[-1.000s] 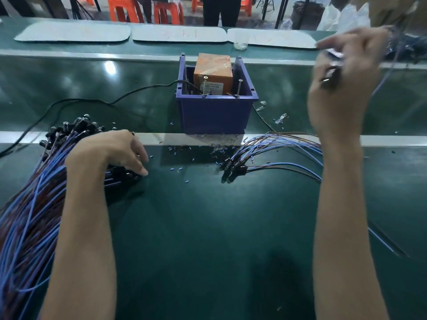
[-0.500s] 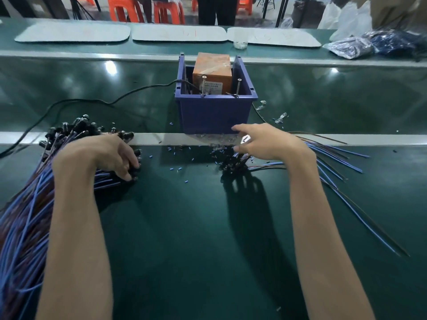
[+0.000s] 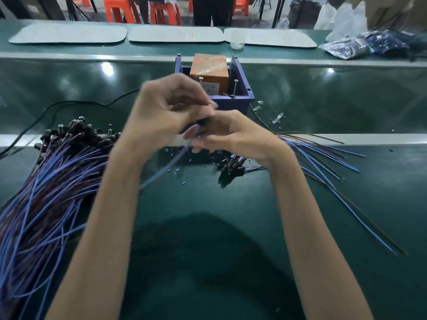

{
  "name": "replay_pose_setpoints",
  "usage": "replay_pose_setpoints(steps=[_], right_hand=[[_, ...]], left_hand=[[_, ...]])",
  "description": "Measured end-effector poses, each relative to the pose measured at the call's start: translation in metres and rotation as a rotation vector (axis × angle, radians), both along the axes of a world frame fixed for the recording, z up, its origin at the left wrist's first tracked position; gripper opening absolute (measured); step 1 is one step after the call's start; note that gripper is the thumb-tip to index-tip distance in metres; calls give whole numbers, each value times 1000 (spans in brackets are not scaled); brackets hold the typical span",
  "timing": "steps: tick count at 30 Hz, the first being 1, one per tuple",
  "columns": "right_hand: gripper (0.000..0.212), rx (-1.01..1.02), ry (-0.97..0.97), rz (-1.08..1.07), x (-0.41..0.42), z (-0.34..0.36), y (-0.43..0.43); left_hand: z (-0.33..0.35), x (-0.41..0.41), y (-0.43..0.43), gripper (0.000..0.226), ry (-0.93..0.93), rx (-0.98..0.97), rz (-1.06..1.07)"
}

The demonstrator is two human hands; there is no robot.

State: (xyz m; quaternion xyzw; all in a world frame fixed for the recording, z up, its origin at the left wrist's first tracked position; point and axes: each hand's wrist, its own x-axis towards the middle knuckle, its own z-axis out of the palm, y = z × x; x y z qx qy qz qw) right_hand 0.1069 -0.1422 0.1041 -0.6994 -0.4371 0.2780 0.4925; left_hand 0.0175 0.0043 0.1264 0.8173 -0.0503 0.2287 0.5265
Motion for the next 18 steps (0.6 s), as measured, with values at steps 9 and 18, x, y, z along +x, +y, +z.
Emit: replay_pose_setpoints(steps=[9, 18], right_hand=[[23, 416, 154, -576, 19, 9, -14], [24, 393, 149, -448, 26, 17, -34]], left_hand=[[-21, 28, -85, 71, 309, -793, 128], [-26, 36, -58, 45, 234, -1840, 386]])
